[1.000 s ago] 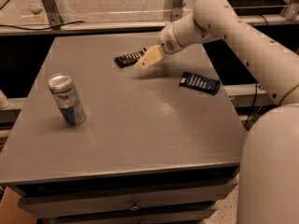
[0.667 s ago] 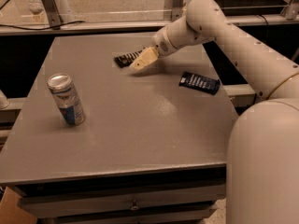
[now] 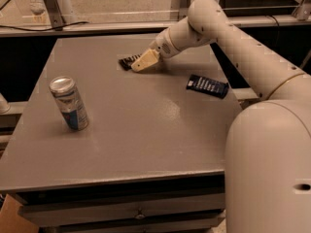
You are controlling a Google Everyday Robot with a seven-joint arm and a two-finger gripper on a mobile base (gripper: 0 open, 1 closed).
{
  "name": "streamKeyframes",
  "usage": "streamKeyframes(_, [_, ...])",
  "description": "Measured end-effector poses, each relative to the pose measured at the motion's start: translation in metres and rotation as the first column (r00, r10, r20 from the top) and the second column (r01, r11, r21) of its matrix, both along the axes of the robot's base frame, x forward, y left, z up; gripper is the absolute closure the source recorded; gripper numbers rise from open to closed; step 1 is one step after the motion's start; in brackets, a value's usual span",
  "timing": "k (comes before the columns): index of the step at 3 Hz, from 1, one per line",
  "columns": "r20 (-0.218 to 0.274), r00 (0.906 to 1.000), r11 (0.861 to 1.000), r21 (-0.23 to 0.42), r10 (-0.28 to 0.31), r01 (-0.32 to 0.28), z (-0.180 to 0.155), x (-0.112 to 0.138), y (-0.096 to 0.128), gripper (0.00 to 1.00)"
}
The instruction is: Move rxbar chocolate near redbull can
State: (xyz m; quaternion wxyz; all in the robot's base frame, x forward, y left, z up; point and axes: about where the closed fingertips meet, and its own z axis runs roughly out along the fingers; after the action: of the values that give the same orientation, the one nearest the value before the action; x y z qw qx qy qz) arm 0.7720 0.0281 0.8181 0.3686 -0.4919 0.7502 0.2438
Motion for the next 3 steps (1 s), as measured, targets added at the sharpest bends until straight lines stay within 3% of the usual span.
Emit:
streamKeyframes(2, [0.030, 0.9985, 0.999, 0.014, 0.046, -0.046, 0.019, -0.015, -0.001, 0.87])
streamKeyframes(3, [0.037, 0.9971, 0.998, -0.002, 0.066, -0.066, 0.025, -0.040, -0.011, 1.00])
